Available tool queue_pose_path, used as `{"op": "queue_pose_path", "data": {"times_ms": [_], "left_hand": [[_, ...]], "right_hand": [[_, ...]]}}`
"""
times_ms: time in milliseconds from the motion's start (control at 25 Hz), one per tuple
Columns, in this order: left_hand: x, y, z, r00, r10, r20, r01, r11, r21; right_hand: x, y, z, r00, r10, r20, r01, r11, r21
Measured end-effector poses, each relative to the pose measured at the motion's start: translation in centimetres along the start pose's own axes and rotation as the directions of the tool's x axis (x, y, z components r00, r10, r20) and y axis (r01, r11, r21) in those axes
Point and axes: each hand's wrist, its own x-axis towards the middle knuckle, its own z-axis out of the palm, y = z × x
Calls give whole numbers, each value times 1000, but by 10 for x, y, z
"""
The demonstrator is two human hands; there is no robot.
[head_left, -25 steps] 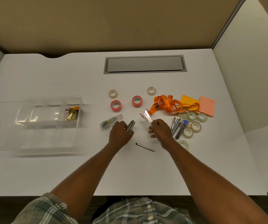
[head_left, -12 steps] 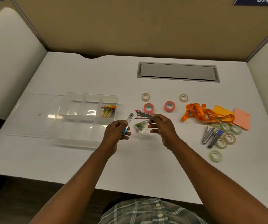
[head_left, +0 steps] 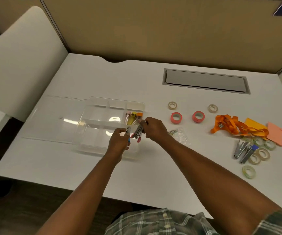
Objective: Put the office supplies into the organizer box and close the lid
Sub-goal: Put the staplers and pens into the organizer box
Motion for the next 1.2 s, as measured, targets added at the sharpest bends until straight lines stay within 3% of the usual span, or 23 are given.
{"op": "queue_pose_path", "data": {"times_ms": [160, 360, 680, 1000, 1200], "left_hand": [[12, -2, -1, 999, 33, -30, -28, 989, 146], [21, -4, 4, 974, 223, -46, -185, 892, 413], [29, -22, 13, 949, 310, -56, -248, 846, 472], [27, -41, 16, 952, 305, 6, -264, 813, 519], [25, -32, 17, 913, 407, 22, -360, 782, 508]], "right_hand": [[11, -16, 22, 1000, 12, 20, -9, 983, -186], [21, -23, 36, 992, 69, 107, -26, 933, -358], [29, -33, 53, 993, 81, 88, -15, 814, -580], [33, -27, 52, 999, 43, 30, -20, 836, -548], [31, -16, 50, 998, 35, 44, -15, 924, -381]]}}
